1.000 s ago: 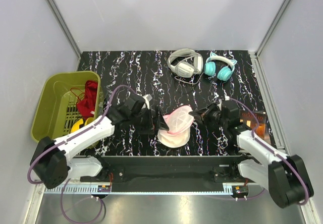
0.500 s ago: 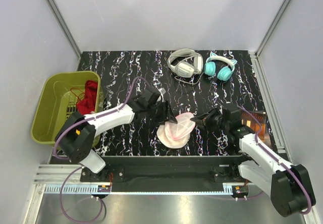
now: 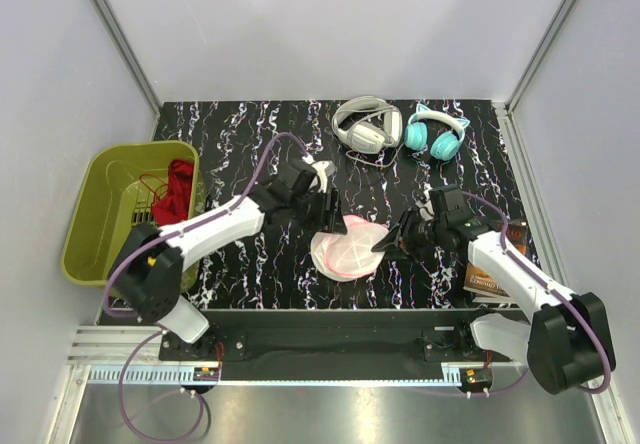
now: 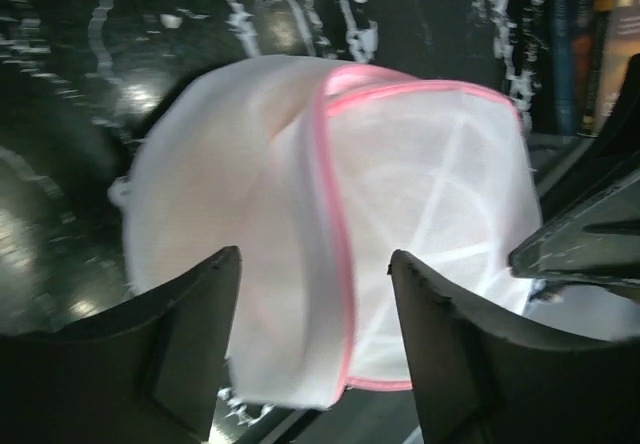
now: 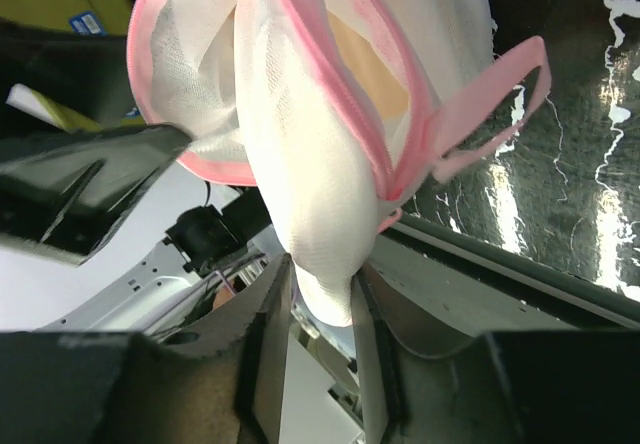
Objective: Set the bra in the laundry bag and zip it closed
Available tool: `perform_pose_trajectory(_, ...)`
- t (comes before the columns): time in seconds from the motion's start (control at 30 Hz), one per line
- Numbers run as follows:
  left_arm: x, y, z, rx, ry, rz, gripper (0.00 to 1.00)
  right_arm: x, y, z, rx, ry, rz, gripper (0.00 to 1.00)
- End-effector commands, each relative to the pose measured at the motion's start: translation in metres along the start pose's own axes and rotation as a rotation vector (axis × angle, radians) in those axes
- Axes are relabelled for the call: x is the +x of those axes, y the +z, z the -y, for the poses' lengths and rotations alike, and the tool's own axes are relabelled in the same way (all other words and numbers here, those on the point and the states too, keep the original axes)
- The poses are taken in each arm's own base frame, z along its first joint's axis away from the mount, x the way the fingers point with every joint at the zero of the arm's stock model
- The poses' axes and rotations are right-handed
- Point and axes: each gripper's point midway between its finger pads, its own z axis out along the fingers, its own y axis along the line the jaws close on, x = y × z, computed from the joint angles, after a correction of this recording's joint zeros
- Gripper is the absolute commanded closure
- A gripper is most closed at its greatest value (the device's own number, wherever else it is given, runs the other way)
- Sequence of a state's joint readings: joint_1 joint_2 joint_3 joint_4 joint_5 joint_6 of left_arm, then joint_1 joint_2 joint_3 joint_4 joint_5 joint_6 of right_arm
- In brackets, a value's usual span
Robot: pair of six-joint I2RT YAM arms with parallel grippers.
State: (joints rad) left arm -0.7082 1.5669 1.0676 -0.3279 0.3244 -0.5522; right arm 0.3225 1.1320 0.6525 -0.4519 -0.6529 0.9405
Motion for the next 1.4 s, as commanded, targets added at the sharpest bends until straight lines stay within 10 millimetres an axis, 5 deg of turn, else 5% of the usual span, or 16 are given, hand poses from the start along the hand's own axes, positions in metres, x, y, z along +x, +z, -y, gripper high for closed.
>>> perform_pose_trajectory(0.0, -0.037, -0.063, 0.003, -0.13, 0.133, 0.21, 0.16, 0.003, -0.004, -0.018, -0.023, -0.061, -0.059, 0.62)
perform_pose_trajectory(0.13, -0.022, -0.101, 0.014, -0.127, 0.049, 0.255, 0.13, -0.002, -0.006, -0.029, -0.04, -0.07, -0.06, 0.6)
perform_pose_trajectory(0.17, -0.014, -0.108, 0.031, -0.04, -0.01, 0.242, 0.19, -0.002, -0.006, -0.029, -0.041, -0.07, -0.061, 0.61)
perform_pose_trajectory(0.2, -0.006, -0.108, 0.036, 0.001, -0.047, 0.217, 0.36, -0.001, -0.006, -0.029, -0.043, -0.067, -0.064, 0.62)
perform_pose_trajectory(0.27, 0.023, -0.095, 0.05, 0.115, -0.174, 0.095, 0.48, 0.001, -0.005, -0.028, -0.045, -0.054, -0.072, 0.63)
perform_pose_trajectory(0.37, 0.046, -0.08, 0.073, 0.28, -0.307, -0.029, 0.4, 0.002, -0.009, -0.032, -0.066, -0.057, -0.062, 0.63)
perform_pose_trajectory(0.4, 0.048, -0.077, 0.075, 0.297, -0.34, -0.036, 0.29, 0.002, -0.01, -0.033, -0.072, -0.059, -0.06, 0.62)
perform_pose_trajectory(0.5, 0.042, -0.072, 0.076, 0.301, -0.45, 0.007, 0.19, 0.003, -0.01, -0.035, -0.085, -0.051, -0.053, 0.62)
perform_pose_trajectory(0.77, 0.036, -0.057, 0.054, 0.241, -0.814, 0.176, 0.14, 0.0, -0.012, -0.037, -0.103, -0.035, -0.017, 0.62)
perform_pose_trajectory(1.03, 0.041, -0.037, 0.062, 0.244, -0.987, 0.138, 0.18, -0.001, -0.013, -0.039, -0.106, -0.022, 0.004, 0.62)
perform_pose_trajectory(1.37, 0.048, -0.038, 0.079, 0.265, -1.052, 0.092, 0.19, 0.002, -0.016, -0.035, -0.113, -0.01, 0.015, 0.62)
